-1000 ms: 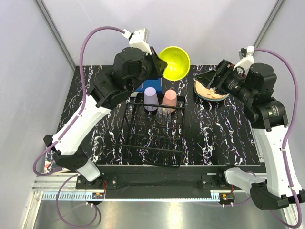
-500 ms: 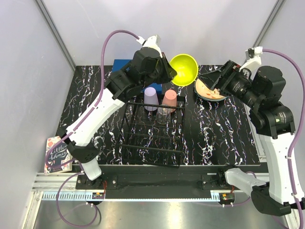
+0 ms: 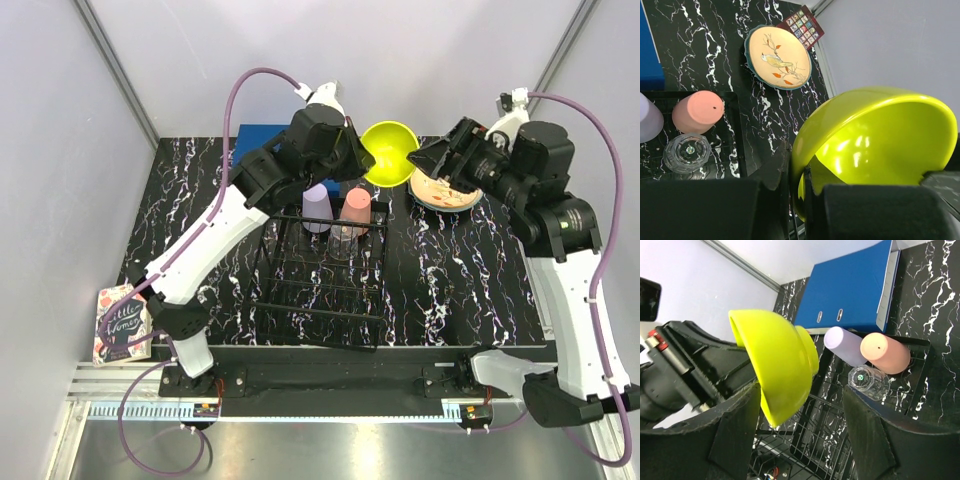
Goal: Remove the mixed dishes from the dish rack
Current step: Place the bowl at the center of the board.
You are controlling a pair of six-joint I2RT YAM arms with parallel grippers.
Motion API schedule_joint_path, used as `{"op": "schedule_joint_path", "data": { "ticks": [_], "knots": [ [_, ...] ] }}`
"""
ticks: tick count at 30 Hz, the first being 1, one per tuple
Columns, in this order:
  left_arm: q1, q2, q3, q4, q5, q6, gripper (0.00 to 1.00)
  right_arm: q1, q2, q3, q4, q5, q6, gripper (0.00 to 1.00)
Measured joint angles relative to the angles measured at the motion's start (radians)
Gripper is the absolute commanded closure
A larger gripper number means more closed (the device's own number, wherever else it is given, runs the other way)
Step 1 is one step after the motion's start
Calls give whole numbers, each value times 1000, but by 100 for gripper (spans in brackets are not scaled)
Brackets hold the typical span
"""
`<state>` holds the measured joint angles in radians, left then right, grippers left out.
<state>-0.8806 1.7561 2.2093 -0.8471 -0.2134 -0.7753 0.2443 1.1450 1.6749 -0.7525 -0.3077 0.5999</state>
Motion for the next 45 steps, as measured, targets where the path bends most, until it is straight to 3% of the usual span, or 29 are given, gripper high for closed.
{"op": "schedule_joint_path", "data": {
  "ticks": [3,5,6,7,9,12,15,16,18,19,20,22,27,32,38,41,45],
  "knots": [
    [-9,9,0,-1,0,0,100,6,25,2,-3,0,-10,27],
    [-15,15,0,-1,0,-1,100,13,49,16,-22,0,-23,35],
    [-17,18,0,-2,0,-1,100,16,56,21,-28,1,-27,57],
    [-23,21,0,-2,0,0,100,20,71,31,-40,2,-34,68],
    [-31,24,0,-6,-14,3,100,26,92,40,-54,3,-65,86],
    [-38,27,-5,-27,-36,18,100,40,116,41,-120,49,-143,100],
    [-50,27,-19,-27,-69,26,100,50,147,52,-173,90,-174,100],
    [-51,27,-23,-27,-79,27,90,51,155,55,-181,97,-176,100],
    [-52,27,-28,-24,-90,34,63,56,172,69,-203,114,-180,100],
    [-52,26,-29,-18,-90,37,37,57,180,82,-213,124,-179,100],
    [-53,19,-34,-5,-88,40,20,58,190,105,-232,139,-178,100],
    [-60,-19,-51,34,-86,68,1,50,228,179,-285,170,-167,100],
    [-49,-239,-171,64,-140,102,1,-45,335,448,-320,203,-124,100],
    [-25,-499,-314,109,-188,136,1,-290,447,547,-311,147,-31,100],
    [-25,-705,-469,138,-206,171,1,-485,745,669,-349,170,26,100],
    [-25,-767,-543,138,-211,185,1,-539,819,621,-360,229,15,100],
    [-25,-827,-639,136,-215,207,1,-566,803,403,-360,320,-9,100]
  ]
}}
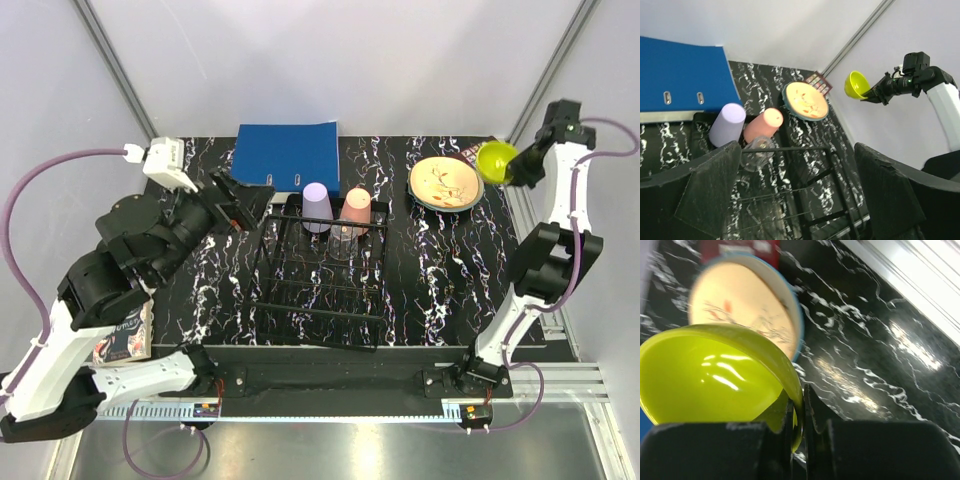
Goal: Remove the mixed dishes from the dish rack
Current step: Place the bowl at the center of the board.
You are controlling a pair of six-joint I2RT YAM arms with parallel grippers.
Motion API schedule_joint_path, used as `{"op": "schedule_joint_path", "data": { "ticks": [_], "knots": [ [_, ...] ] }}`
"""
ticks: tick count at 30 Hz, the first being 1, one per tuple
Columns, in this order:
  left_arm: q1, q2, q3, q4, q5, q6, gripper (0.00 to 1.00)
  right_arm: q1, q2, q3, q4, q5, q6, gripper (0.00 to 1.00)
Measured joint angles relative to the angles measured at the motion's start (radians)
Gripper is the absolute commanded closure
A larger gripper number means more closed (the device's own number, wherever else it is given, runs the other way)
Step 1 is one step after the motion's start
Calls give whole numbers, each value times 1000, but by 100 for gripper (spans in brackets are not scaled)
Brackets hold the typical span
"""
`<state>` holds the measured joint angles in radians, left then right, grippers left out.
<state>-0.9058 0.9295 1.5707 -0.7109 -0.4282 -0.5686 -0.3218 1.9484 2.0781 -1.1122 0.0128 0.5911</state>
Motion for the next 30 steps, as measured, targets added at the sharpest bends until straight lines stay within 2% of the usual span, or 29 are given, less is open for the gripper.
{"op": "schedule_joint_path", "data": {
  "ticks": [7,14,23,30],
  "knots": [
    [0,-30,-87,4,3,20,1,-29,-152,-423,124,11,15,100],
    [0,-37,-158,11,39,16,1,-85,-303,-665,263,0,26,100],
    [0,-41,-184,19,66,-3,1,-83,-274,-758,369,-51,27,100],
    [0,-46,-194,21,65,-23,1,-83,-178,-778,436,-67,26,100]
  ]
}}
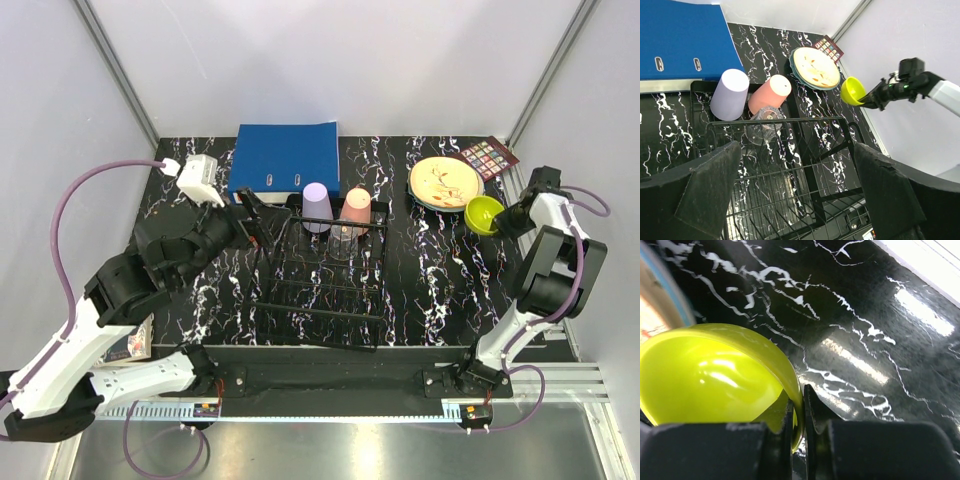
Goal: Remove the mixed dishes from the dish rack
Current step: Place the bowl at the center of the board.
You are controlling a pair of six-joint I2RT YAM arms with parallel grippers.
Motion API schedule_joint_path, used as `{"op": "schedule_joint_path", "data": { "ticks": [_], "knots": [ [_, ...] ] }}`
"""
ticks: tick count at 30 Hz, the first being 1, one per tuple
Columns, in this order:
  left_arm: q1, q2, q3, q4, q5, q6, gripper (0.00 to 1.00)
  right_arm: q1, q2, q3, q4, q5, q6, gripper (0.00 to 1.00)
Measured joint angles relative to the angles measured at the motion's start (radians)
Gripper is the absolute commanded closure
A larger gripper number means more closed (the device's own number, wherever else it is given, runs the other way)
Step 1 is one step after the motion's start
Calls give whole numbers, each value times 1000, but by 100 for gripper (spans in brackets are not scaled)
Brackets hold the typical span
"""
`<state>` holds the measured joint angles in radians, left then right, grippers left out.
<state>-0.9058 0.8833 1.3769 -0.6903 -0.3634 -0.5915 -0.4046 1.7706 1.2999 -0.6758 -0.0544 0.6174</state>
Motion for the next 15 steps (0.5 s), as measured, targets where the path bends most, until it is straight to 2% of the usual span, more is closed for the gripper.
{"op": "schedule_joint_path", "data": {
  "ticks": [11,14,15],
  "knots": [
    [0,0,-25,-9,-2,-37,1,0,96,-19,23,1,0,100],
    [0,2,-28,-9,-4,-39,1,0,99,-21,23,9,0,90],
    [0,2,-30,-13,-4,-39,1,0,99,-21,23,10,0,80]
  ]
}}
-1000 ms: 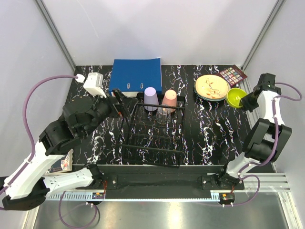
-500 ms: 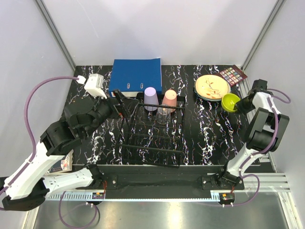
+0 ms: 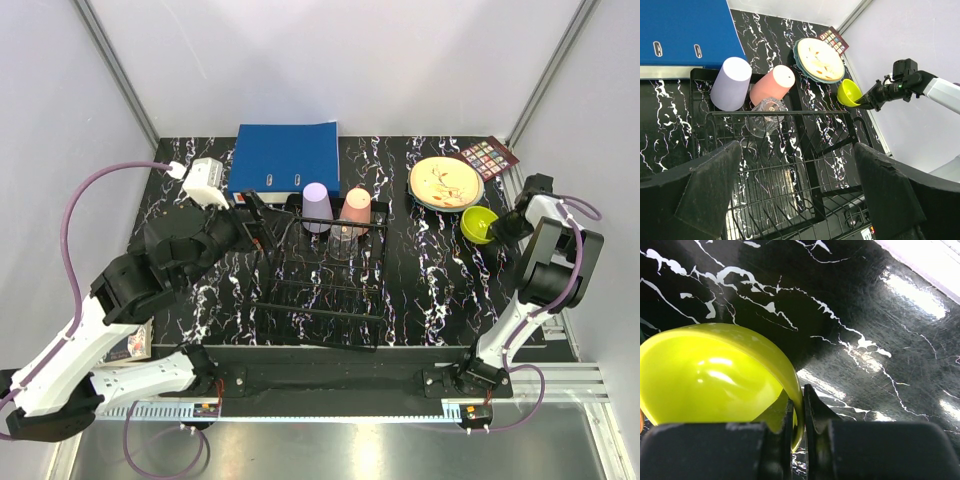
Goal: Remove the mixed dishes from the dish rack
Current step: Place the bowl at the center of the board, then pick up the cup from the dish rack.
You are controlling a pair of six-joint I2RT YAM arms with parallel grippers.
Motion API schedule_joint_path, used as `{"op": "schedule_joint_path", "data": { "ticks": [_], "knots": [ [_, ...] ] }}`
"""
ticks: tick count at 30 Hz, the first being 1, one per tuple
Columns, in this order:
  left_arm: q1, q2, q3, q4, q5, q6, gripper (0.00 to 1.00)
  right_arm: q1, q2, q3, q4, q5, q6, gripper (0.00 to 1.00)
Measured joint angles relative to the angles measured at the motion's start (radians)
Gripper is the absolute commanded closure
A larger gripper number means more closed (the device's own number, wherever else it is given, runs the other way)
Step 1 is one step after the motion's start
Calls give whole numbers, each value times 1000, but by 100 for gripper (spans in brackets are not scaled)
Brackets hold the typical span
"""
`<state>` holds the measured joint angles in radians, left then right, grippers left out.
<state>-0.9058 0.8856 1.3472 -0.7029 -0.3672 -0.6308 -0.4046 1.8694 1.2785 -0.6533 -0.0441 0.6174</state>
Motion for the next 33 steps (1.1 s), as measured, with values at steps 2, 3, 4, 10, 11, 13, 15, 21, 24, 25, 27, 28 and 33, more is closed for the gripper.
{"op": "schedule_joint_path", "data": {
  "ticks": [2,3,4,10,11,13,15,21,24,25,27,28,33],
  "knots": [
    [0,0,-2,0,-1,-3,1,0,0,0,0,2,3,70],
    [0,0,-2,1,-1,-3,1,0,0,0,2,0,5,60],
    [0,0,-2,1,-1,-3,1,0,-3,0,2,0,8,56],
    [0,-3,-6,2,-4,-3,1,0,-45,0,-12,-2,21,38],
    [0,-6,-9,1,-4,-3,1,0,-53,0,-16,-2,21,37],
    [0,-13,-15,0,-4,-2,1,0,-78,0,-30,-1,28,34],
    [0,-19,-16,0,-5,-1,1,0,-121,-2,-39,-6,43,33],
    [0,-55,-16,1,-29,23,1,65,-313,84,-54,-28,142,22],
    [0,-68,-16,-1,-43,34,1,183,-386,237,-54,-47,177,22],
    [0,-74,-16,-2,-48,37,1,229,-396,311,-54,-56,176,22],
    [0,-80,-16,-4,-56,46,1,310,-399,454,-63,-74,160,24],
    [0,-81,-16,-6,-60,51,1,367,-398,546,-71,-78,140,24],
    [0,-76,-16,-10,-68,66,1,583,-398,747,-146,-76,9,22]
  ]
}}
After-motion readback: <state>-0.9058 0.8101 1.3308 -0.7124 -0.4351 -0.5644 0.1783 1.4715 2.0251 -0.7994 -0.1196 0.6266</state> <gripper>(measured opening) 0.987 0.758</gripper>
